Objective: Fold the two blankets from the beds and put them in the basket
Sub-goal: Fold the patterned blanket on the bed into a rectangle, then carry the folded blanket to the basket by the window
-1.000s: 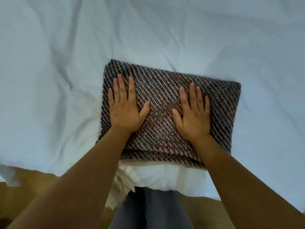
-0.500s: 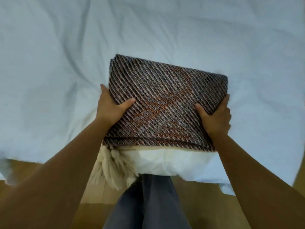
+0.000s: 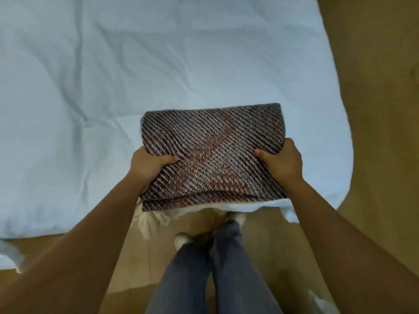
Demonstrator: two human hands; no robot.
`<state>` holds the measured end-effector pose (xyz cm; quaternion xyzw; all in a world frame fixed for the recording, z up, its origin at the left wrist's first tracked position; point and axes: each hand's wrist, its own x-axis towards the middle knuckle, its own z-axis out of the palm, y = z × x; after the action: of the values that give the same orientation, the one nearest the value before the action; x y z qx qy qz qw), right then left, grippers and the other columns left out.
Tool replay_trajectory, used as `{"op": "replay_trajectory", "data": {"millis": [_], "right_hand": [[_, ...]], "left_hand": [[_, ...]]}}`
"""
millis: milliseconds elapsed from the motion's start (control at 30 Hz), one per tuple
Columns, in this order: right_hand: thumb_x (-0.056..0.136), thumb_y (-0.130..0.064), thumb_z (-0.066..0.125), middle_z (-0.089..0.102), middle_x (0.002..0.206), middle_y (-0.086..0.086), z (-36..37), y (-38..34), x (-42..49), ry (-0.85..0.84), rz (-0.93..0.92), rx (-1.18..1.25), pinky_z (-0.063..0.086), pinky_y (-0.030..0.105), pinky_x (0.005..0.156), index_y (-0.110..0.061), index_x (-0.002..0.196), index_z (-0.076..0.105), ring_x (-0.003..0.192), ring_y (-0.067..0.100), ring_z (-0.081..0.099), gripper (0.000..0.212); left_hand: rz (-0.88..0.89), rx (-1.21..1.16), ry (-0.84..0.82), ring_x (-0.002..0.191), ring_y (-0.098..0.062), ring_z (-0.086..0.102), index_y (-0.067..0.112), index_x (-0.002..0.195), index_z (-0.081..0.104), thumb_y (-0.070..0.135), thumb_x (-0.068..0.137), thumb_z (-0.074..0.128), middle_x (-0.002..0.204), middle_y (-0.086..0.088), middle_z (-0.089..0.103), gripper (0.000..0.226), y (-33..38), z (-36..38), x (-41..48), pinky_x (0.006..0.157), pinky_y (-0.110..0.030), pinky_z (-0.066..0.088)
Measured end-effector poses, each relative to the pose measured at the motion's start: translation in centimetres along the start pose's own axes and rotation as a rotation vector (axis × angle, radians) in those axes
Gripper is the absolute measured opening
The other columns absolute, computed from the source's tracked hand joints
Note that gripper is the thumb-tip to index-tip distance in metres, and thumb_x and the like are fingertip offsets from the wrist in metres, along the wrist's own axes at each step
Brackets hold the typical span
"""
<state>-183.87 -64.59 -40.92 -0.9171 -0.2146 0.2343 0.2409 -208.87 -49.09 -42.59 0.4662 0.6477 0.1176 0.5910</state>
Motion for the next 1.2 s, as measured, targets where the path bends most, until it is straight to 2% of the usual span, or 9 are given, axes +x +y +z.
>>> {"op": "replay_trajectory", "data": {"millis": [100,233,333,500,667,833,967,1100,1200], "right_hand": [[0.074,-0.044,0.072,0.061,0.113,0.012,-5.4,4.7,-3.1,0.09,0.049,0.032,0.039,0.028,0.073,-0.008,0.108,0.046,0.099,0.031,0.058,0.055],[0.073,-0.042,0.072,0.063,0.109,0.01,-12.6,11.9,-6.5,0.241,0.154,0.151,0.041,0.029,0.072,-0.011,0.104,0.046,0.095,0.029,0.06,0.051],[0.074,-0.043,0.072,0.063,0.105,0.006,-18.3,18.0,-8.8,0.344,0.246,0.25,0.043,0.03,0.071,-0.016,0.101,0.046,0.093,0.026,0.06,0.047],[0.075,-0.05,0.068,0.058,0.095,0.0,-29.0,30.6,-14.1,0.574,0.416,0.356,0.046,0.031,0.07,-0.018,0.099,0.046,0.089,0.024,0.06,0.046],[0.077,-0.05,0.065,0.063,0.102,0.007,-36.9,40.6,-20.7,0.816,0.576,0.389,0.046,0.032,0.075,-0.014,0.103,0.05,0.092,0.026,0.06,0.048],[0.077,-0.046,0.067,0.056,0.09,-0.005,-41.7,48.2,-27.5,1.022,0.74,0.46,0.041,0.028,0.071,-0.02,0.096,0.048,0.079,0.015,0.052,0.037],[0.077,-0.042,0.069,0.062,0.098,-0.001,-44.3,53.7,-32.0,1.18,0.878,0.555,0.05,0.032,0.076,-0.015,0.104,0.053,0.087,0.017,0.058,0.041],[0.078,-0.035,0.07,0.058,0.091,-0.004,-46.8,59.3,-35.3,1.353,0.993,0.597,0.037,0.013,0.056,-0.013,0.104,0.055,0.074,0.007,0.052,0.038],[0.08,-0.039,0.068,0.052,0.086,-0.009,-48.7,62.4,-37.0,1.422,1.117,0.562,0.031,0.011,0.053,-0.014,0.107,0.053,0.071,0.004,0.049,0.04]], "left_hand": [[0.113,0.129,-0.085,0.073,-0.005,0.06,0.022,0.103,0.06,0.023,0.054,0.088,0.106,-0.002,0.065,0.057,1.1,3.9,-4.4,0.064,-0.017,0.047],[0.299,0.354,-0.158,0.097,-0.016,0.059,0.014,0.121,0.056,0.036,0.059,0.085,0.122,-0.007,0.062,0.072,3.3,11.5,-10.0,0.081,-0.024,0.043],[0.461,0.446,-0.252,0.111,-0.024,0.057,0.014,0.126,0.05,0.041,0.069,0.077,0.127,-0.009,0.059,0.069,5.2,18.8,-14.4,0.086,-0.026,0.04],[0.688,0.577,-0.459,0.113,-0.025,0.054,0.01,0.128,0.045,0.047,0.078,0.066,0.127,-0.009,0.056,0.066,6.8,33.5,-23.7,0.087,-0.028,0.041],[0.857,0.632,-0.629,0.104,-0.024,0.055,0.006,0.119,0.047,0.045,0.079,0.066,0.116,-0.008,0.058,0.058,6.5,46.4,-33.7,0.082,-0.028,0.04],[0.942,0.623,-0.894,0.092,-0.016,0.052,0.016,0.104,0.047,0.038,0.078,0.07,0.101,0.002,0.055,0.041,5.1,57.4,-43.0,0.077,-0.028,0.04],[1.058,0.687,-1.088,0.085,-0.013,0.054,0.014,0.104,0.05,0.039,0.079,0.069,0.097,0.004,0.056,0.039,3.0,66.3,-50.2,0.071,-0.025,0.041],[1.118,0.756,-1.305,0.087,-0.015,0.058,0.009,0.106,0.054,0.041,0.078,0.068,0.101,0.001,0.062,0.045,-0.1,75.9,-56.9,0.072,-0.027,0.046],[1.153,0.789,-1.434,0.086,-0.014,0.057,0.011,0.107,0.053,0.043,0.078,0.068,0.099,0.002,0.061,0.046,-2.3,82.1,-61.9,0.071,-0.026,0.043]]}}
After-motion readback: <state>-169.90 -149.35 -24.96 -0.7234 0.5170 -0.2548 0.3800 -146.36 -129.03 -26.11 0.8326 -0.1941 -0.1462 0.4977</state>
